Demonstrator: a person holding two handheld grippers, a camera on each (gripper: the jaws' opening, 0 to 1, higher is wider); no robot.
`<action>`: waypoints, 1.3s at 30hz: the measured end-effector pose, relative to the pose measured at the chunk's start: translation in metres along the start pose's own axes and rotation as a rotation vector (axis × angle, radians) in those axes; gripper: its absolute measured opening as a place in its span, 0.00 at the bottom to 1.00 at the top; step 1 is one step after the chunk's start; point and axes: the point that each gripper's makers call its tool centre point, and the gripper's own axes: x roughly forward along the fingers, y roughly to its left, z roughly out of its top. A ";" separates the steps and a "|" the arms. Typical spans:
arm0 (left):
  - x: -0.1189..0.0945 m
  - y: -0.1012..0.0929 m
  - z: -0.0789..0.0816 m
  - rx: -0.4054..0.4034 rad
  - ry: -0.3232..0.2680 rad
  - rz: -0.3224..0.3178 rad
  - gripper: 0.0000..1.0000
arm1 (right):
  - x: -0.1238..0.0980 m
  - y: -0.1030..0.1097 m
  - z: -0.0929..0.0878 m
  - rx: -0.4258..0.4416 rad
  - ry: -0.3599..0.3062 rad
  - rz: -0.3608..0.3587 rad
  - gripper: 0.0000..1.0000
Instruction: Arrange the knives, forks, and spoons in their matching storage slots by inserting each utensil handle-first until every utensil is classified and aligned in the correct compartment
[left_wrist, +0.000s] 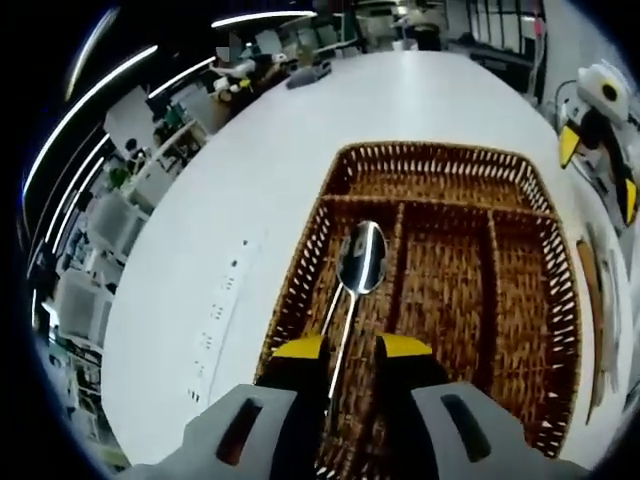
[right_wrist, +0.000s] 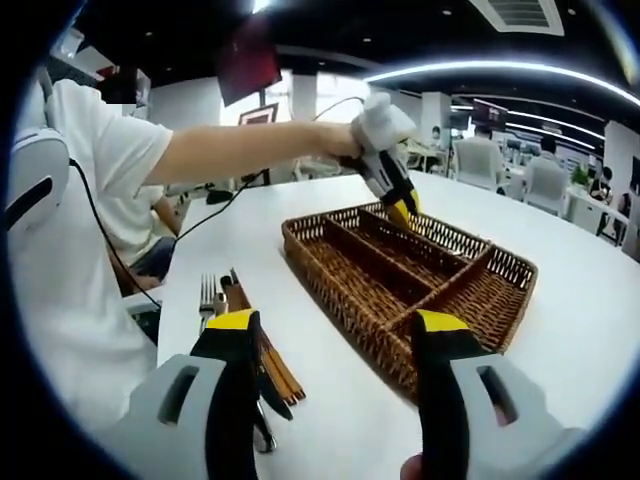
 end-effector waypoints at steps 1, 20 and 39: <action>-0.001 -0.001 0.000 -0.004 -0.003 0.004 0.18 | 0.000 0.001 0.000 -0.002 0.001 -0.001 0.63; -0.034 -0.027 0.004 -0.086 -0.140 0.077 0.24 | -0.010 0.021 0.001 -0.025 0.000 -0.006 0.63; -0.071 -0.076 -0.005 -0.153 -0.272 0.110 0.31 | -0.016 0.042 0.002 -0.050 0.000 -0.011 0.63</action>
